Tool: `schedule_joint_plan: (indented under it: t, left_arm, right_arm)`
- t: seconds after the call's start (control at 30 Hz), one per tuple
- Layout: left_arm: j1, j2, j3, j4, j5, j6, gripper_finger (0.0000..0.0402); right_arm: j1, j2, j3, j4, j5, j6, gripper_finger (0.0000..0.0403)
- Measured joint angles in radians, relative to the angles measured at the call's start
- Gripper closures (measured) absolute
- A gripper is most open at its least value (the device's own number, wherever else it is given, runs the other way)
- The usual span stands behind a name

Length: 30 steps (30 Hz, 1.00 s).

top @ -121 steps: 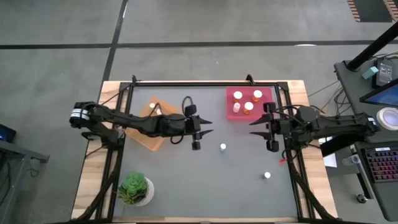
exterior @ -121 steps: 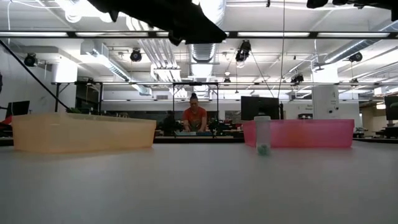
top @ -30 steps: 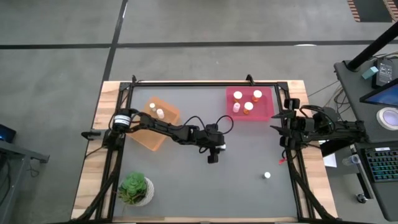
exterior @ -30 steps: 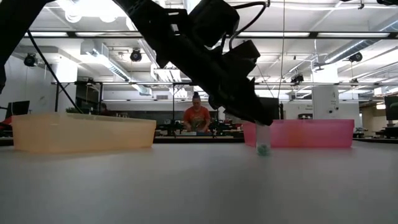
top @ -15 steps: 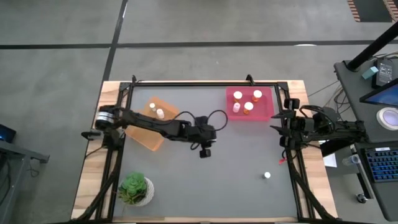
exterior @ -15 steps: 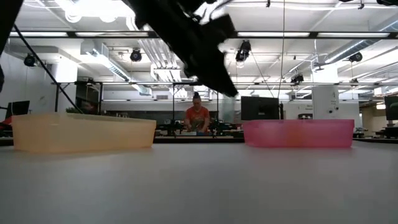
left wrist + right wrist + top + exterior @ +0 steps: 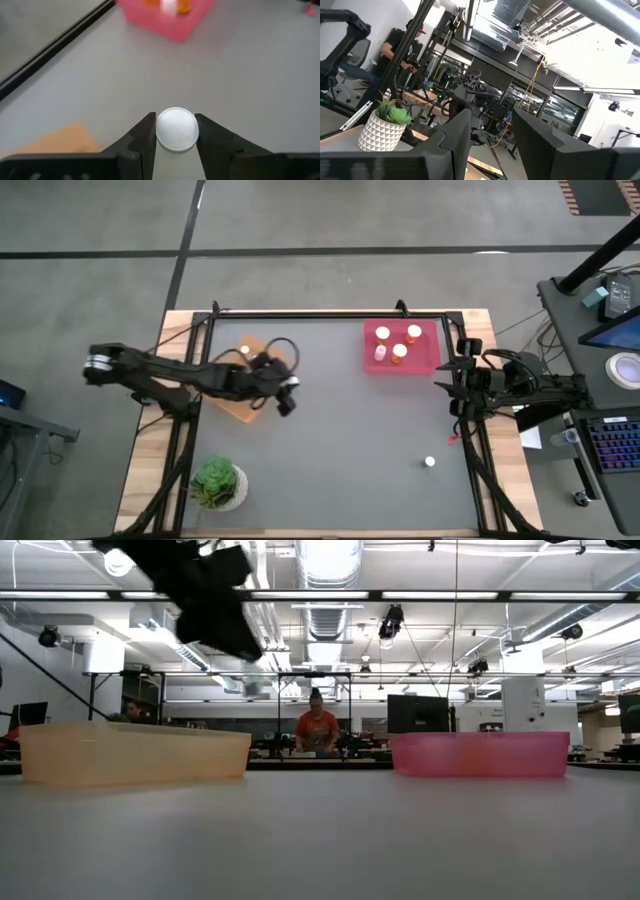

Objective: Pick and place medicine bottles into bin by pill shape (circle, oval)
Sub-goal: Put the blue tablet bottle into the orange bin

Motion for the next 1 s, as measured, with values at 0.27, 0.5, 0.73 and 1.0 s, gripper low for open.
schedule_joint_plan:
  t: [0.27, 0.5, 0.73, 1.0]
  left_arm:
    - [0.000, -0.244, -0.187, -0.148, -0.082, -0.140, 0.0300]
    - [0.001, -0.393, -0.269, -0.199, -0.154, -0.187, 0.0300]
    - [0.003, -0.458, -0.358, -0.208, -0.303, -0.292, 0.0299]
    - [0.003, -0.392, -0.465, -0.147, -0.305, -0.421, 0.0299]
  right_arm:
    - [0.000, 0.000, 0.000, 0.000, 0.000, -0.001, 0.0266]
    - [0.000, 0.000, 0.000, 0.000, 0.000, -0.002, 0.0266]
    - [0.000, 0.000, 0.000, 0.000, 0.000, -0.002, 0.0266]
    - [0.000, 0.000, 0.000, 0.000, 0.000, -0.010, 0.0266]
